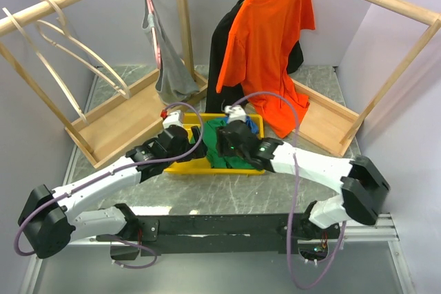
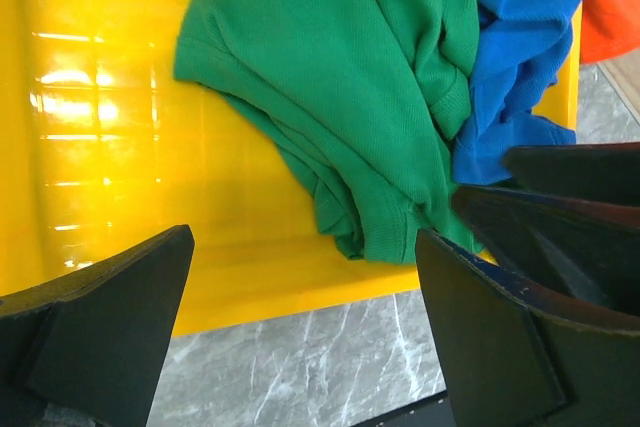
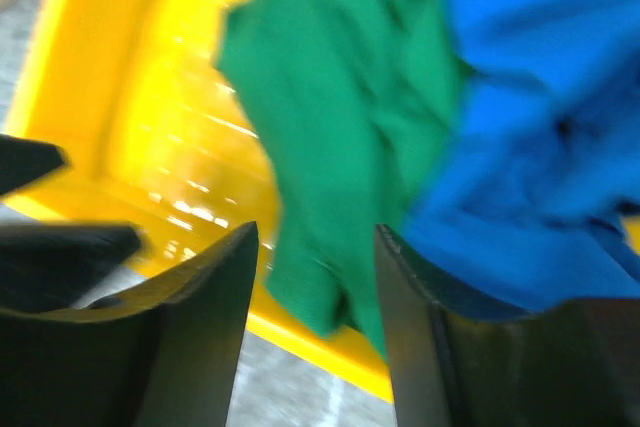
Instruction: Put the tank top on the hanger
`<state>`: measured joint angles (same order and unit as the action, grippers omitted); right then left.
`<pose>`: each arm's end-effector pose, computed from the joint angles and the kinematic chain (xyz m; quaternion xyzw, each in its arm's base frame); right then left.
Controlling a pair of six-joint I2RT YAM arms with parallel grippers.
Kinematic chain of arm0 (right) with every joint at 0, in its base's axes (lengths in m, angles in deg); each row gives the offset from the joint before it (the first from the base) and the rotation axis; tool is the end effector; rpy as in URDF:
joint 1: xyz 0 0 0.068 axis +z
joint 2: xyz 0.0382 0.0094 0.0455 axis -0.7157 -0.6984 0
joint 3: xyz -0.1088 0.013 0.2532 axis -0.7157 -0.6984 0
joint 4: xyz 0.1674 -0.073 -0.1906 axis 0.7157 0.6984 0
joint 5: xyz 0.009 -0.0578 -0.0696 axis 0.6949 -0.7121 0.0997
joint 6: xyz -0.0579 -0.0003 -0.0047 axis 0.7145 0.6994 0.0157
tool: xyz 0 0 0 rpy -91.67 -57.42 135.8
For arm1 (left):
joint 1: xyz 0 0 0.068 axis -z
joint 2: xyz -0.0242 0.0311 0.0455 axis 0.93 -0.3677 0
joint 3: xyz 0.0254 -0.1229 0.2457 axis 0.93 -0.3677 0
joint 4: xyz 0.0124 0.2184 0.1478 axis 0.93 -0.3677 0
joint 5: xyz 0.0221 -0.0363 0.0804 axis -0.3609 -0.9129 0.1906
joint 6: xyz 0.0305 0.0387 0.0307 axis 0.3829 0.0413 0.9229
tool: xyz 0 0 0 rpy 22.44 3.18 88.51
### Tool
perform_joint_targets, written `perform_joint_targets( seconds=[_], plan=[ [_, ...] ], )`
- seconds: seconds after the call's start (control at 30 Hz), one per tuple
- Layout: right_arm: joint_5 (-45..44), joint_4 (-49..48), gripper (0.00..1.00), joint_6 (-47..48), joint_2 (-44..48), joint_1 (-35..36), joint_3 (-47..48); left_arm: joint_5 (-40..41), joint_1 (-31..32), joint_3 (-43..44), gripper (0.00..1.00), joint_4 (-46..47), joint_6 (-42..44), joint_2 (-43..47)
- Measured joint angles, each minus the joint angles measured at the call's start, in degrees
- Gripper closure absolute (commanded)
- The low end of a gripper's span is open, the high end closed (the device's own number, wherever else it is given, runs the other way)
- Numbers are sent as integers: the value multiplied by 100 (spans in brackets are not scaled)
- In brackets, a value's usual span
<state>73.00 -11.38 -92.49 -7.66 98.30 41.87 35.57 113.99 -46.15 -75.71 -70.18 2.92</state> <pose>0.1945 0.2355 0.2420 -0.1206 0.8864 0.1857 0.4065 0.1780 -0.1654 0.2458 -0.0828 0.8956 -0.2237 0.3754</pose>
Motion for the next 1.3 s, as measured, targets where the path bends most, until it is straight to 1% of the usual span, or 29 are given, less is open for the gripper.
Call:
perform_joint_targets(
  seconds=[0.17,0.23,0.27,0.33,0.4,0.43,0.5,0.53,0.57,0.63,0.67,0.7,0.8,0.9,1.17,1.3],
  plan=[
    [-142,-2,43,55,-960,306,883,197,-13,11,1,-192,-46,37],
    [-221,31,36,66,-1255,365,1001,262,-33,20,1,-297,-52,37],
    [-304,83,32,66,-1421,378,1036,280,-42,22,1,-341,-52,37],
    [-481,212,29,70,-1676,376,1040,293,-66,24,1,-372,-48,48],
    [-592,308,30,81,-1836,376,1021,313,-74,55,1,-415,-46,66],
    [-621,345,31,85,-1871,376,1016,319,-79,76,1,-431,-46,79],
    [-688,400,48,90,-1893,376,1014,328,-83,118,1,-452,-44,120],
    [-699,398,57,107,-1893,376,1016,330,-85,125,1,-452,-46,136],
    [-706,407,74,122,-1893,376,1016,330,-90,131,0,-452,-46,151],
    [-726,452,88,173,-1893,376,1016,330,-92,140,1,-455,-46,164],
    [-728,479,97,162,-1891,376,1027,330,-92,142,1,-452,-46,164],
    [-732,511,100,170,-1886,376,1047,330,-92,142,1,-457,-46,166],
    [-741,704,100,205,-1764,376,1139,332,-94,142,1,-476,-48,186],
    [-741,949,100,238,-1453,376,1342,339,-94,142,1,-505,-48,291],
    [-684,1305,100,372,96,372,1934,455,-96,254,1,-557,-20,721],
    [-527,1475,100,407,621,372,2175,579,-98,402,1,-614,4,922]
  ],
)
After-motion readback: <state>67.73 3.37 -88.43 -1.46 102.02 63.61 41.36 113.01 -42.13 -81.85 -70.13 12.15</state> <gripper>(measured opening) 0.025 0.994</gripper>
